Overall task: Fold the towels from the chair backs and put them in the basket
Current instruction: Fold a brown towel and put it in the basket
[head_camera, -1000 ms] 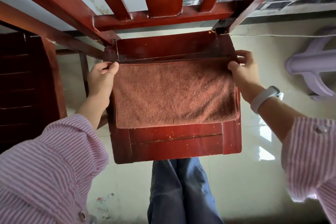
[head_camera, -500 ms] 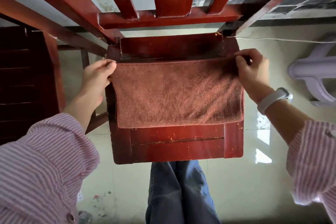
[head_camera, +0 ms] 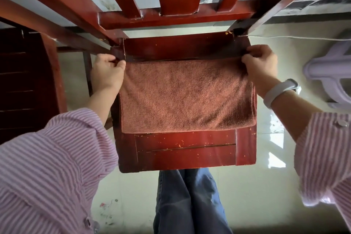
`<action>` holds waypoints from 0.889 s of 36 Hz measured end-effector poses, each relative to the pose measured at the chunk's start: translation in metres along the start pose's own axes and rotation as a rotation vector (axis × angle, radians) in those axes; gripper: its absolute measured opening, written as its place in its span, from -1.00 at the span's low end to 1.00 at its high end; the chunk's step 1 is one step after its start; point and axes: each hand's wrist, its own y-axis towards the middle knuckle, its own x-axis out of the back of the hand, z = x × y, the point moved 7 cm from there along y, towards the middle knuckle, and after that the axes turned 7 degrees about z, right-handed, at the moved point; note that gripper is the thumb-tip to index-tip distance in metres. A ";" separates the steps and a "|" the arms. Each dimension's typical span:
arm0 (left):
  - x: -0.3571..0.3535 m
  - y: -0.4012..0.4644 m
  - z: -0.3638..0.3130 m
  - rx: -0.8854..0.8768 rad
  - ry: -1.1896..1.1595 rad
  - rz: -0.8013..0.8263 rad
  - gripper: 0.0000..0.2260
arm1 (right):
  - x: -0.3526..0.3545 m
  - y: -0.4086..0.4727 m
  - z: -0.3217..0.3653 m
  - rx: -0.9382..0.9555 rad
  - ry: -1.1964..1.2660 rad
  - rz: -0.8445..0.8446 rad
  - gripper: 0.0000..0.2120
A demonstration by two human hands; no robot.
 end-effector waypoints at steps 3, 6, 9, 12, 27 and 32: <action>0.001 -0.006 0.004 0.028 -0.085 0.058 -0.90 | 0.006 -0.007 0.000 -0.059 0.256 0.013 -0.64; 0.005 -0.019 0.011 0.017 -0.142 0.114 -0.86 | 0.023 -0.021 0.004 0.048 0.217 -0.120 -0.61; 0.004 -0.032 0.031 0.047 -0.122 0.134 -0.69 | 0.020 -0.046 0.019 0.412 -0.186 -0.197 -0.62; 0.000 -0.044 0.044 -0.017 -0.021 0.129 -0.62 | -0.021 -0.070 0.022 0.639 -0.537 -0.046 -0.62; -0.075 -0.096 0.004 -0.629 0.777 0.164 -0.50 | -0.079 -0.071 -0.011 0.688 -1.005 0.165 -0.48; -0.083 -0.091 0.022 -0.549 0.795 0.137 -0.48 | -0.064 -0.075 -0.037 0.666 -1.042 0.153 -0.49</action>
